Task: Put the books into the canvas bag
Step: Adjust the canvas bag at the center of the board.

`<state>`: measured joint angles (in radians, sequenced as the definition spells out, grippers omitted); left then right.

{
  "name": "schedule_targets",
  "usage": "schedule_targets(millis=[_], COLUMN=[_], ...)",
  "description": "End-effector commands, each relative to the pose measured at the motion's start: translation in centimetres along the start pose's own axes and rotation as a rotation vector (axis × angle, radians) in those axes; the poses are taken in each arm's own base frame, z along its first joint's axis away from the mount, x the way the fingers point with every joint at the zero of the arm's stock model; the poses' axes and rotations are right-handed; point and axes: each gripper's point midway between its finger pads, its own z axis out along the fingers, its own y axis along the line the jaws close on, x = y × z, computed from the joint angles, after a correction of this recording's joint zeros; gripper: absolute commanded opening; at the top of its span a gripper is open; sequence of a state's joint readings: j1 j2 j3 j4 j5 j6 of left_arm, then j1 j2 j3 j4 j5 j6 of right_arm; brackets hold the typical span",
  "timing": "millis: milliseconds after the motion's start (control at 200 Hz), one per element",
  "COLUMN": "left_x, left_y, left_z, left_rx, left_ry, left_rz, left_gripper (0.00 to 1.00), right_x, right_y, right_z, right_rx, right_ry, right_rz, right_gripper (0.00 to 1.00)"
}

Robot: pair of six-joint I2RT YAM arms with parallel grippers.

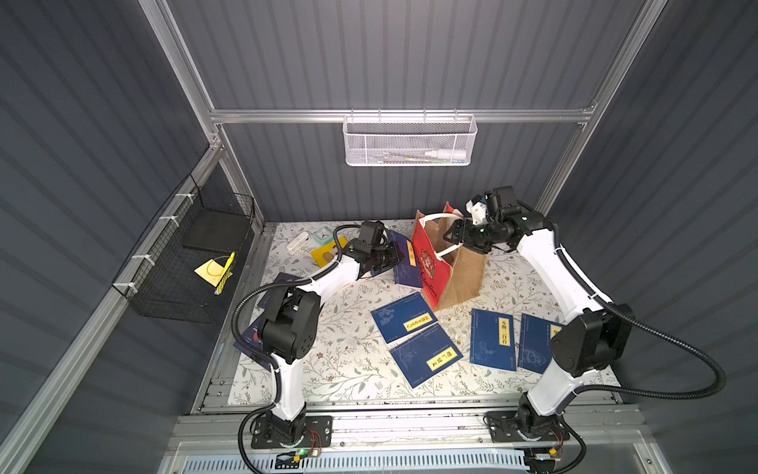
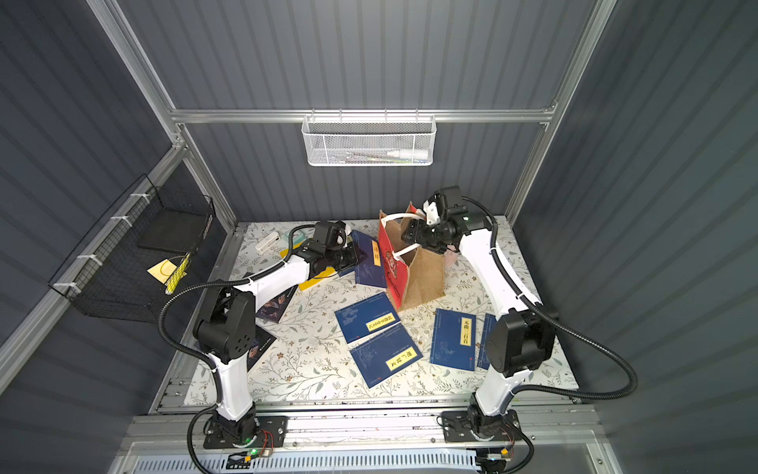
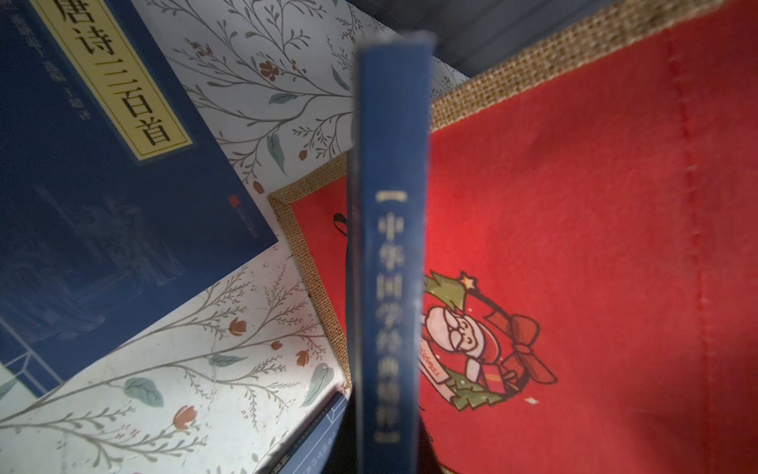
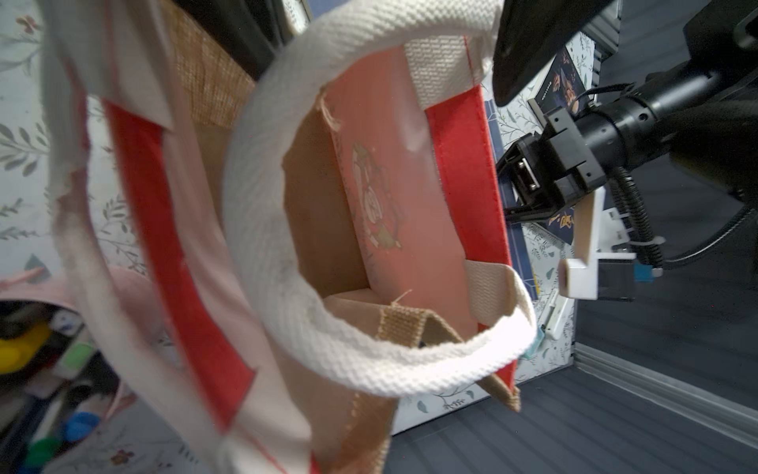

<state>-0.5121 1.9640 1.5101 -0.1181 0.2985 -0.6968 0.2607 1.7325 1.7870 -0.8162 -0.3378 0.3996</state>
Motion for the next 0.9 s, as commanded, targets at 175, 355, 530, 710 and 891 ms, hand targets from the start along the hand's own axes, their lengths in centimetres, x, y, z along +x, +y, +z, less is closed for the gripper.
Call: schedule_targets(millis=[175,355,530,710,891], left_x=[-2.4,-4.0,-5.0,-8.7,-10.4], left_y=[-0.3,4.0,5.5,0.6,-7.6], left_z=[-2.1,-5.7,-9.1,-12.1,-12.5], left_rx=[-0.015,-0.070,-0.143,-0.078,0.053], left_ry=[-0.064,-0.113,-0.154,-0.262,-0.330], left_rz=[0.014,-0.078,-0.057,0.006,0.114], left_gripper=[0.00,0.00,0.00,0.00,0.00], right_x=[3.5,6.0,4.1,-2.1,-3.6], right_y=[12.9,13.9,10.3,-0.5,-3.4], right_z=[-2.0,-3.1,-5.4,-8.0,-6.8], right_rx=[-0.231,-0.260,-0.082,0.240,0.294], right_ry=[0.055,0.133,0.109,-0.002,-0.007], right_rz=[-0.470,-0.526,-0.491,-0.223,-0.199], right_gripper=[0.81,0.85,0.90,0.90,0.90])
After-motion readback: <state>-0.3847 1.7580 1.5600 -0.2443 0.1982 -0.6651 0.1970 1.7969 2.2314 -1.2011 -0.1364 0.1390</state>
